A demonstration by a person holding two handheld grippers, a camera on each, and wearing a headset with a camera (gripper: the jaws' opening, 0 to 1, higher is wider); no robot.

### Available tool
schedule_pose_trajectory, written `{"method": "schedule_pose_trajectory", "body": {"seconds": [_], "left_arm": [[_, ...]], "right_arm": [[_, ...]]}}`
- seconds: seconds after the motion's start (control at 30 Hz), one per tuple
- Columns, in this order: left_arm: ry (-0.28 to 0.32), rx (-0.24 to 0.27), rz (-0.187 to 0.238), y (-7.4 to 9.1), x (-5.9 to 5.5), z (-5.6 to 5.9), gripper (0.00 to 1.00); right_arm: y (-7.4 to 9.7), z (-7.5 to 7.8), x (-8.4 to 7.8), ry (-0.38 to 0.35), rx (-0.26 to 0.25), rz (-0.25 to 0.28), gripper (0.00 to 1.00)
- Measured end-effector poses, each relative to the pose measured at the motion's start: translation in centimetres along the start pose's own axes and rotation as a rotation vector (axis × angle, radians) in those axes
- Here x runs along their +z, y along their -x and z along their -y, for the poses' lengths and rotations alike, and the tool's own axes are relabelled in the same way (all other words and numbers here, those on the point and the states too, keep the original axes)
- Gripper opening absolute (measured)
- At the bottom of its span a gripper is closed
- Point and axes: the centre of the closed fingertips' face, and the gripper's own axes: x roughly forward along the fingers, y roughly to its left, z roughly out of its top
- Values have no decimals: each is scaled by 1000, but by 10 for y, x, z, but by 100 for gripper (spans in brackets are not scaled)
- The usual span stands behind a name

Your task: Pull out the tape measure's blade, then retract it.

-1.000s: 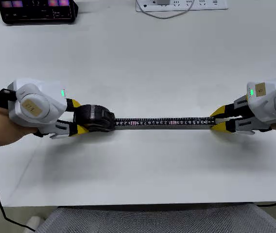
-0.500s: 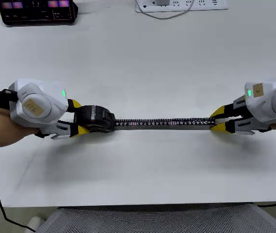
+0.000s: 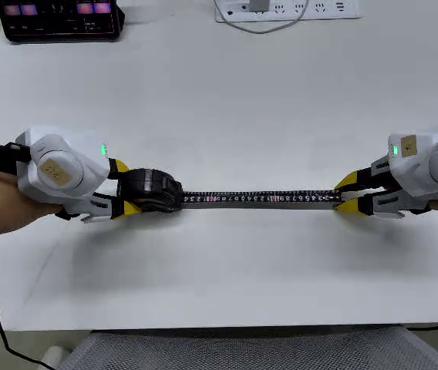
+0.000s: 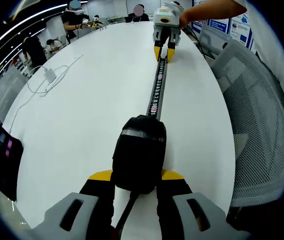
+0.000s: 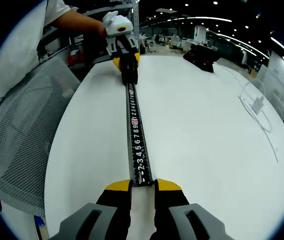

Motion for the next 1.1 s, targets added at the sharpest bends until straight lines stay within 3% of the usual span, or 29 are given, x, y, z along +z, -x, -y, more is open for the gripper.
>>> {"method": "schedule_pose_trajectory", "body": {"seconds": [0.13, 0.53, 0.73, 1.1], "left_arm": [[14, -10, -7, -1, -1, 2, 36], [17, 2, -3, 1, 0, -1, 36], [78, 6, 26, 7, 4, 0, 42], [116, 48, 51, 17, 6, 0, 44]], "right_arm": [[2, 1, 1, -27, -4, 2, 19], [4, 1, 6, -42, -19, 11, 22], [6, -1, 7, -70, -32, 16, 26], [9, -6, 8, -118, -59, 31, 31]]}}
